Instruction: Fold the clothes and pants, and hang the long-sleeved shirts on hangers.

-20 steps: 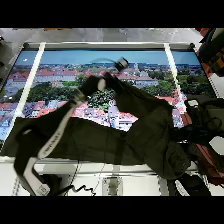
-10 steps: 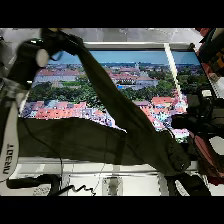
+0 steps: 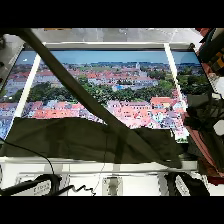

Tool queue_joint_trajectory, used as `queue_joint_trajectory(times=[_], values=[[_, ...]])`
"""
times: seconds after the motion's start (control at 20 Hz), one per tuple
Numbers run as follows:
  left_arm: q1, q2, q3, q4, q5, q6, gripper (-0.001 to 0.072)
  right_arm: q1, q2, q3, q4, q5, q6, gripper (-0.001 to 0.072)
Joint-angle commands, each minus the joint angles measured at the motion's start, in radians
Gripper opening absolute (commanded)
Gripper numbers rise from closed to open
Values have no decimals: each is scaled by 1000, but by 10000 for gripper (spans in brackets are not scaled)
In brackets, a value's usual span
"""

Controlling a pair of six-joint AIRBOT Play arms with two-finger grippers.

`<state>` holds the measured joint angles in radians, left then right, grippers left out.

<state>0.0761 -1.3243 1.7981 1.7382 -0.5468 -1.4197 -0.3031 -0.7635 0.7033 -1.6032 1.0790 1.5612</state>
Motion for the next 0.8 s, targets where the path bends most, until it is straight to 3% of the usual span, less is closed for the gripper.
queue_joint_trajectory(times=[0.0, 0.15, 0.4, 0.7, 0.75], values=[[103, 16, 0, -2, -56, -32, 20, -144, -161, 0, 216, 153, -234, 25], [165, -31, 0, -2, -272, -32, 20, -151, -268, 0, 367, 297, -425, 25], [232, -151, 0, -2, -594, -32, 20, -151, -276, 0, 442, 381, -515, 25], [243, -240, -2, -4, -607, -32, 20, -151, -180, -106, 469, 565, -554, 26], [243, -248, -2, -7, -605, -32, 20, -151, -169, -131, 453, 558, -542, 121]])
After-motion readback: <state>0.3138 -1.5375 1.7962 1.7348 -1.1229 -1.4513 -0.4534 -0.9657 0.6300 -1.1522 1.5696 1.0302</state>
